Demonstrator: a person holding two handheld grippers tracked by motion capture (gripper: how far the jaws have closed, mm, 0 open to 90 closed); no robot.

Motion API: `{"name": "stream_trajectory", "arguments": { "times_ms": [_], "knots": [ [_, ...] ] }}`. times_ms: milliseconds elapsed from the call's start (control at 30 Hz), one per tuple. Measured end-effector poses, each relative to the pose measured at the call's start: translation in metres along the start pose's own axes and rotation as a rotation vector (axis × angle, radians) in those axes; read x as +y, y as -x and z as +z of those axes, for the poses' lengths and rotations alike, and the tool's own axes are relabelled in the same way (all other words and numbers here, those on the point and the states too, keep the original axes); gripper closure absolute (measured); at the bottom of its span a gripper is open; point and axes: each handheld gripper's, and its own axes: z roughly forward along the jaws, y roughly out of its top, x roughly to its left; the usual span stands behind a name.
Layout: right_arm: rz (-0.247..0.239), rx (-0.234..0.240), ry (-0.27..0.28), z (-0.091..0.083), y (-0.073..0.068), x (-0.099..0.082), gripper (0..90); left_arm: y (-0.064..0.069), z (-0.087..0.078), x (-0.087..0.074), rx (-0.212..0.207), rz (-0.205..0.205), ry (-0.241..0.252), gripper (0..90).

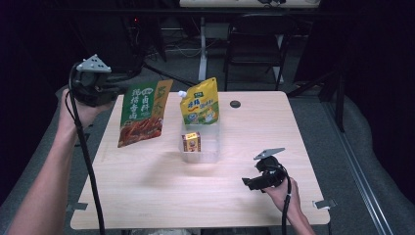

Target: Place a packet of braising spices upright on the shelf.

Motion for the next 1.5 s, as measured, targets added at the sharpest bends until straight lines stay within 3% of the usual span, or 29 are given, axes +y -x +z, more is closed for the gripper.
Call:
{"name": "stream_trajectory", "arguments": {
  "times_ms": [300, 633, 1167, 1500],
  "knots": [
    [0.000, -0.002, 0.002, -0.001, 0.000, 0.000, 18.7, 0.001, -0.005, 0.032, -0.005, 0.050, 0.033, 90.0],
    [0.004, -0.008, -0.004, -0.001, 0.001, 0.000, 18.7, 0.011, -0.003, 0.063, -0.018, 0.110, 0.065, 90.0],
    [0.002, -0.003, -0.003, -0.001, 0.001, -0.001, 18.7, 0.034, 0.019, 0.094, -0.087, 0.158, 0.116, 90.0],
    [-0.015, -0.023, -0.019, -0.003, 0.003, -0.001, 18.6, 0.050, 0.053, 0.104, -0.148, 0.180, 0.120, 90.0]
  ]
}}
